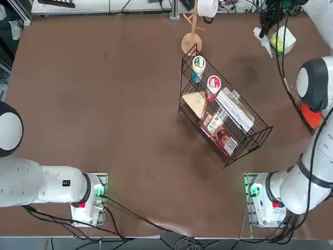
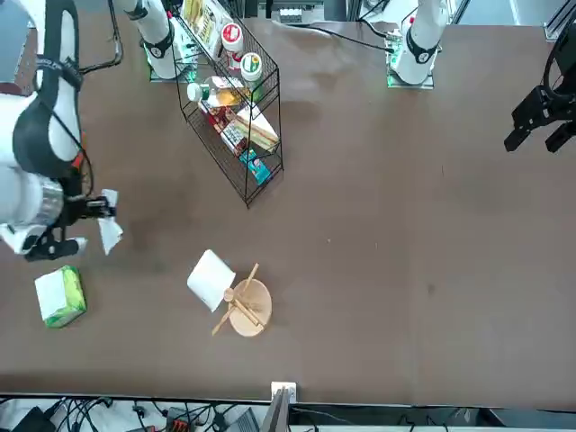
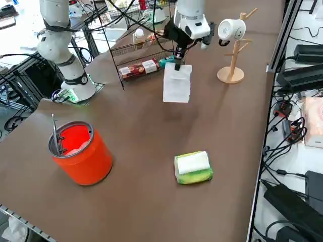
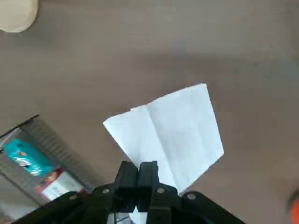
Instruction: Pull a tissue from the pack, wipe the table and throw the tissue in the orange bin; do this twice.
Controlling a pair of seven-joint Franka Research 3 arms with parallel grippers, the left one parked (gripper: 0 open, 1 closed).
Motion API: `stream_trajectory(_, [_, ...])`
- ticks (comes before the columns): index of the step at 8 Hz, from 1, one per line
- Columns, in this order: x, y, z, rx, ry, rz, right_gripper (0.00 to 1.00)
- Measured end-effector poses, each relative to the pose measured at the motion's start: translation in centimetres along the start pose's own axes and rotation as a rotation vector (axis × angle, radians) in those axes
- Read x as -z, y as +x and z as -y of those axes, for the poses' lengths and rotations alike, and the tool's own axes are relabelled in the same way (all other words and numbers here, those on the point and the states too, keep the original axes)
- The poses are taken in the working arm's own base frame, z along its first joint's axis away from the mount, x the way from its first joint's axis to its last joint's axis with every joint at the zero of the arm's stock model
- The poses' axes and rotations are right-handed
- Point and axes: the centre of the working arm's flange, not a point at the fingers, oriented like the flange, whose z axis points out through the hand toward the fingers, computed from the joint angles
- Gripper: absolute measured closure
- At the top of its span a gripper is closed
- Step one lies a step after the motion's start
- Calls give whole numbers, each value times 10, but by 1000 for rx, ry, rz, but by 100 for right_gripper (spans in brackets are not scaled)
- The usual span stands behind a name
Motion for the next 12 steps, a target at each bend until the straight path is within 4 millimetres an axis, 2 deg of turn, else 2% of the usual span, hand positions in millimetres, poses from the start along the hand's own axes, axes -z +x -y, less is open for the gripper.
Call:
stream_trajectory(3, [-63, -11, 20, -79, 118, -21, 99])
stream_trajectory(5, [-119, -29, 32, -97, 116, -59, 99])
stream_trajectory(7, [-162, -43, 50, -108, 116, -99, 99])
stream_trajectory(10, [-206, -59, 68, -128, 115, -135, 99])
stream_trajectory(12, [-225, -67, 67, -145, 104, -125, 99])
